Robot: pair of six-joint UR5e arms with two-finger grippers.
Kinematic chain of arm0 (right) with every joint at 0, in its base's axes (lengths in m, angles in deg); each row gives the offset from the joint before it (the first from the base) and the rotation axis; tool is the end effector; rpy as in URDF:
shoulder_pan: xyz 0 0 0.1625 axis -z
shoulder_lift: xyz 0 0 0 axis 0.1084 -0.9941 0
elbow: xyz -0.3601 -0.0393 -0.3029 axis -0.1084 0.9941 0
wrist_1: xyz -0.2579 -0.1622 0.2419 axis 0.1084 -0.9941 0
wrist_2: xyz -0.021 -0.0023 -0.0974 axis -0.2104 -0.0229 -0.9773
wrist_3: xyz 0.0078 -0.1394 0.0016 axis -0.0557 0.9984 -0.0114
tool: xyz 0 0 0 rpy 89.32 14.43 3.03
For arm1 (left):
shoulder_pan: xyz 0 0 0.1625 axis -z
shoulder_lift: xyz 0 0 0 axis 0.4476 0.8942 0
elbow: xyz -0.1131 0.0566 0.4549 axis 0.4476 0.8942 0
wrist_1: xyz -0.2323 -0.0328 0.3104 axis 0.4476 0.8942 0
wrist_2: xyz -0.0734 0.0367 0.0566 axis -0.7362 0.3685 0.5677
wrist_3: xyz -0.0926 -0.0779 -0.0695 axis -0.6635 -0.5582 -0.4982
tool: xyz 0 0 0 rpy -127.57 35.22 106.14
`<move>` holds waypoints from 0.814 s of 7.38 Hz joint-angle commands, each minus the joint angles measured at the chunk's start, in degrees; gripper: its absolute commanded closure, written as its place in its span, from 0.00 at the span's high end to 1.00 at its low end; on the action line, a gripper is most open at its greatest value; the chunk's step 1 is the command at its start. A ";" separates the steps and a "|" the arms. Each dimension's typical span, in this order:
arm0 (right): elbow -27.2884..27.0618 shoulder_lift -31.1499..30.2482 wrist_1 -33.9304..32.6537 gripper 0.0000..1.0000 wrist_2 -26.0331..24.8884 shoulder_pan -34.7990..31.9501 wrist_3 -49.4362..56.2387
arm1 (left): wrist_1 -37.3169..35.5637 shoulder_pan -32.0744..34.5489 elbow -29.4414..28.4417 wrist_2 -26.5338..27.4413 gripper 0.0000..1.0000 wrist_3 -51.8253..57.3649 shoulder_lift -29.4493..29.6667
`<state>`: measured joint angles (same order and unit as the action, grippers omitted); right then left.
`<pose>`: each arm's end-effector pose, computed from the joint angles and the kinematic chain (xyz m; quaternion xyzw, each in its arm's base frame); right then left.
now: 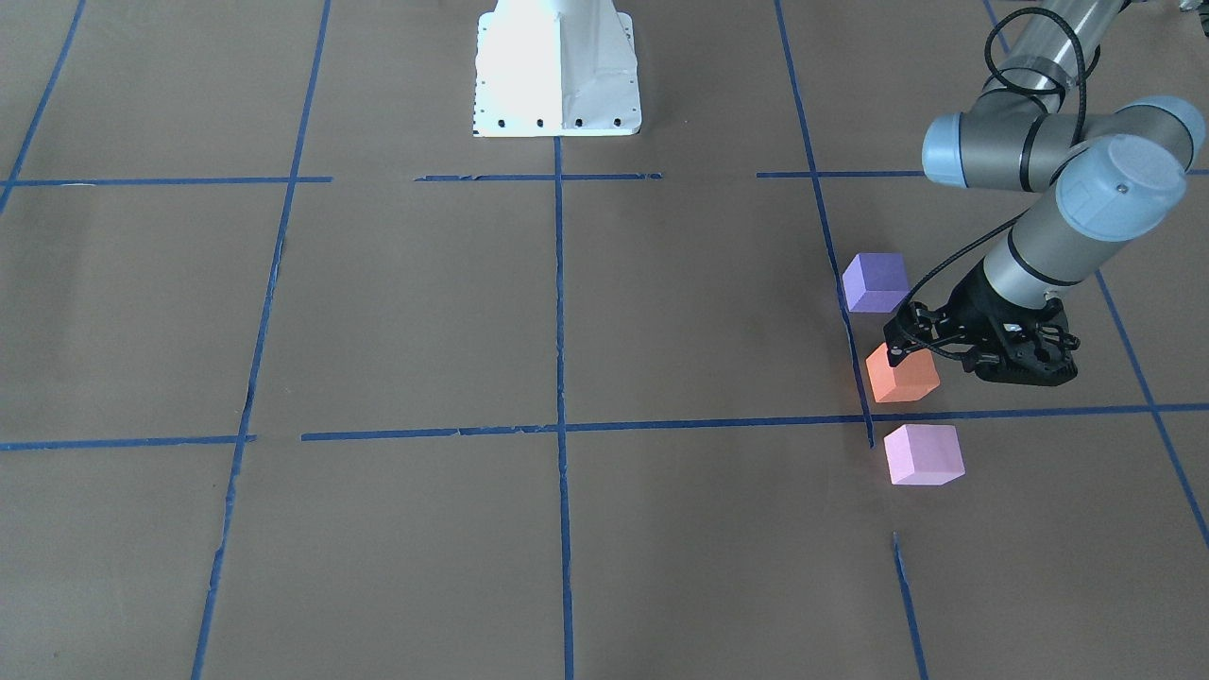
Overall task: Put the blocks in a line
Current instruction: 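Open the left gripper and lift it away from the cubes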
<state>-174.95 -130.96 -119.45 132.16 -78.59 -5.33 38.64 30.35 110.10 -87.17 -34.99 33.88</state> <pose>-0.0076 -0.4611 0.7126 -0.0092 -0.3850 -0.0246 0.9225 0.3014 -0.5630 0.5045 0.0696 0.4082 0.0203 0.9100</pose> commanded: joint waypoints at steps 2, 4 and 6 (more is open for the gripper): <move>0.00 0.00 0.05 1.00 0.00 0.00 0.02 | -1.40 5.96 -0.57 -0.40 1.00 10.96 -0.33; 0.00 0.00 -0.04 1.00 0.00 0.00 0.02 | -1.41 12.89 -4.78 -0.75 1.00 22.55 -1.65; 0.00 0.00 -0.04 1.00 0.00 0.00 0.02 | -1.23 19.15 -5.77 -1.36 1.00 30.07 -5.50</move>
<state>-174.95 -130.96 -119.48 132.16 -78.59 -5.31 37.32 45.61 105.07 -88.13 -9.57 30.60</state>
